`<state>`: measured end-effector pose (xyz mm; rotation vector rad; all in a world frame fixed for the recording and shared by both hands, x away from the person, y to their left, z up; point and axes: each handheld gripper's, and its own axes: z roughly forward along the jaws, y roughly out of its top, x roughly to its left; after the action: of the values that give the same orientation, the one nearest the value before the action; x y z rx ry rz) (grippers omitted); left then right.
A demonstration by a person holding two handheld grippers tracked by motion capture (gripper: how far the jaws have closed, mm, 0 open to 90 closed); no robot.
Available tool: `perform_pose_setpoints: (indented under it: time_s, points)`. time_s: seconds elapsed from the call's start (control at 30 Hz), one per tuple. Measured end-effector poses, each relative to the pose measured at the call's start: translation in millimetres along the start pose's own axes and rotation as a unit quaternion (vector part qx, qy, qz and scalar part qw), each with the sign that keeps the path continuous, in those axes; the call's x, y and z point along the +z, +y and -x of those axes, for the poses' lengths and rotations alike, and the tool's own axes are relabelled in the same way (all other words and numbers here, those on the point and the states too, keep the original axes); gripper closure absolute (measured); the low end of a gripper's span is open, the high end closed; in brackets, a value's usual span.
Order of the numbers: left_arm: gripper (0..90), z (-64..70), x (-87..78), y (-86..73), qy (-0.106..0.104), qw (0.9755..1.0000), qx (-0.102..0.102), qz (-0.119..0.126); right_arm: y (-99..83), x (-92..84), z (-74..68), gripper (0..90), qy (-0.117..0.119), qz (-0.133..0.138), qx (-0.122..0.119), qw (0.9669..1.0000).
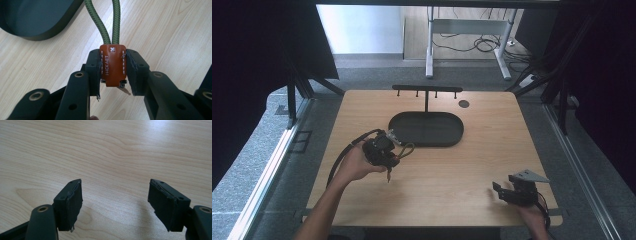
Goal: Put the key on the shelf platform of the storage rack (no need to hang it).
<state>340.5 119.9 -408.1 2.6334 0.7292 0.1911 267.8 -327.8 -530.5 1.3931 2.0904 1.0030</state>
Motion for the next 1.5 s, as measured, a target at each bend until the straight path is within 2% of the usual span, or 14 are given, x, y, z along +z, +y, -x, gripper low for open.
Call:
perform_pose_setpoints:
  time_s: [0.23,0.63,1.2,1.5]
  points:
    - [66.8,0.9,-0.7,5.6,-0.001,1.0000,0.005,0.000,-1.3,3.6,-3.2,27.8,-0.001,-0.008,-0.010,0.9999]
    - [66.7,-0.9,2.0,5.4,-0.004,1.0000,0.007,-0.003,-2.4,11.0,-14.5,27.7,-0.001,-0.018,-0.038,0.9991]
    - [66.7,-2.8,2.1,11.1,-0.007,0.9999,0.006,-0.005,-0.9,9.8,-15.1,27.7,-0.003,-0.017,-0.038,0.9991]
    - [66.7,-1.7,1.5,16.6,-0.005,0.9999,0.013,-0.006,-1.3,9.5,-14.3,27.7,-0.004,-0.017,-0.038,0.9991]
